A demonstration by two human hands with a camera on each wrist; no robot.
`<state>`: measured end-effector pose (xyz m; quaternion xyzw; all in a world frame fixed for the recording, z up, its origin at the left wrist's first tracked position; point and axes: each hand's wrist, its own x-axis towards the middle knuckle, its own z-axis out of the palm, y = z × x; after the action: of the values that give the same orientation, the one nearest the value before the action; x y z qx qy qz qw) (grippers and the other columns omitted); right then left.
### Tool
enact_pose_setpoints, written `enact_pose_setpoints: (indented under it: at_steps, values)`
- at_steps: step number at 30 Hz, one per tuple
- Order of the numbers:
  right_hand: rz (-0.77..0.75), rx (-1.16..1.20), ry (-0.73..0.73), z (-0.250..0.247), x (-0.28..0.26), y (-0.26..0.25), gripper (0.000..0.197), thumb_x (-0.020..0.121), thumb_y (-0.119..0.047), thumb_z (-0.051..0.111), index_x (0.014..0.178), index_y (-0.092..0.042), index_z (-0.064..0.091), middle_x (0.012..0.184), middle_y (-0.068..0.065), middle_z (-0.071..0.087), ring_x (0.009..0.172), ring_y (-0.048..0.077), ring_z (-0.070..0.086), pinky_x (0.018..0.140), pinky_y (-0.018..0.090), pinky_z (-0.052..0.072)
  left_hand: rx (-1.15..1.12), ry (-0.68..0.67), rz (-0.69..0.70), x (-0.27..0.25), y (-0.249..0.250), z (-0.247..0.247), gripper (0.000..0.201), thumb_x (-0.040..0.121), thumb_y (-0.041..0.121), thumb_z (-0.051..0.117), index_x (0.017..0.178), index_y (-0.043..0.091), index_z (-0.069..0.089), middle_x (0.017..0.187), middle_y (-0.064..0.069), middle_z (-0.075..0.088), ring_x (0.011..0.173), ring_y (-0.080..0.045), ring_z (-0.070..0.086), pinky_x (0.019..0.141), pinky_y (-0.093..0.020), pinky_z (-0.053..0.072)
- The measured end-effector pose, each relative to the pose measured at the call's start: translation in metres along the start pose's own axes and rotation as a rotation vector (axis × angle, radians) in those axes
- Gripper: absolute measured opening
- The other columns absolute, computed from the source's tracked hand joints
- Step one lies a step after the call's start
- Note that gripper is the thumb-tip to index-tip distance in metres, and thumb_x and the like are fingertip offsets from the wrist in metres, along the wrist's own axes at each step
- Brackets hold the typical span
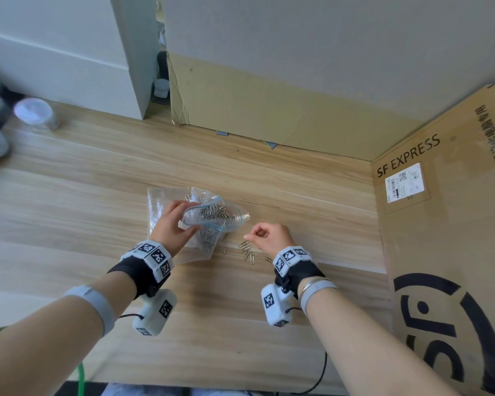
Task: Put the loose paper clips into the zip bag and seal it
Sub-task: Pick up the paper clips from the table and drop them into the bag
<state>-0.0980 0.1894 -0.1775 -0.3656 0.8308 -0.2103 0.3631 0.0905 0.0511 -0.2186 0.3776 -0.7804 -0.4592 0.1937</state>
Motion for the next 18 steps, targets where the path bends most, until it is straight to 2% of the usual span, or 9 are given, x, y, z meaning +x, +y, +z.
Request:
enact_pose_setpoints:
  at_steps: [3,5,7,11,15,18]
  values:
    - [-0.145,-0.098,-0.094,0.020,0.002,0.001,0.014,0.077,-0.018,0.071,0.091,-0.016,0.073,0.091,0.000,0.069,0.074,0.007,0.055,0.078,0.022,0.048,0.010,-0.008,-0.005,-0.001,0.001,0.001,0.046,0.073,0.003,0.070,0.115,0.013,0.055,0.106,0.001,0.044,0.091,-0.017,0.047,0.069,0.005,0.036]
    - [-0.243,-0.158,-0.175,0.030,0.005,-0.001,0.022,0.079,-0.014,0.068,0.100,-0.019,0.071,0.105,0.002,0.065,0.091,0.012,0.054,0.087,0.023,0.042,0.011,-0.017,-0.011,-0.002,0.002,0.001,0.046,0.073,0.004,0.069,0.116,0.013,0.054,0.108,0.002,0.043,0.091,-0.017,0.047,0.068,0.004,0.038]
    - [-0.277,-0.265,-0.213,0.034,0.010,0.001,0.023,0.080,-0.015,0.066,0.102,-0.022,0.071,0.108,0.001,0.062,0.104,0.016,0.050,0.093,0.027,0.038,0.013,-0.029,-0.016,-0.001,0.002,0.001,0.047,0.074,0.005,0.068,0.117,0.014,0.053,0.109,0.003,0.042,0.091,-0.016,0.047,0.066,0.000,0.043]
    - [-0.222,-0.326,-0.211,0.020,0.012,0.016,0.023,0.080,-0.016,0.066,0.101,-0.025,0.071,0.104,-0.001,0.061,0.106,0.018,0.048,0.093,0.031,0.039,0.017,-0.038,-0.008,0.001,0.004,0.002,0.047,0.075,0.005,0.068,0.118,0.013,0.053,0.110,0.004,0.041,0.091,-0.015,0.046,0.064,-0.001,0.045]
    - [-0.167,-0.346,-0.203,0.002,0.000,0.035,0.026,0.079,-0.016,0.068,0.103,-0.026,0.070,0.109,-0.002,0.059,0.109,0.017,0.047,0.098,0.026,0.034,0.011,-0.040,-0.008,0.002,0.004,0.005,0.047,0.075,0.005,0.068,0.119,0.012,0.052,0.109,0.004,0.041,0.093,-0.015,0.046,0.064,-0.002,0.045]
    - [-0.158,-0.371,-0.176,-0.003,-0.008,0.040,0.043,0.074,-0.021,0.072,0.115,-0.029,0.062,0.121,-0.005,0.053,0.117,0.014,0.042,0.098,0.019,0.028,0.006,-0.040,0.000,0.002,0.005,0.005,0.048,0.075,0.005,0.068,0.120,0.012,0.052,0.109,0.003,0.041,0.093,-0.015,0.046,0.063,-0.004,0.046]
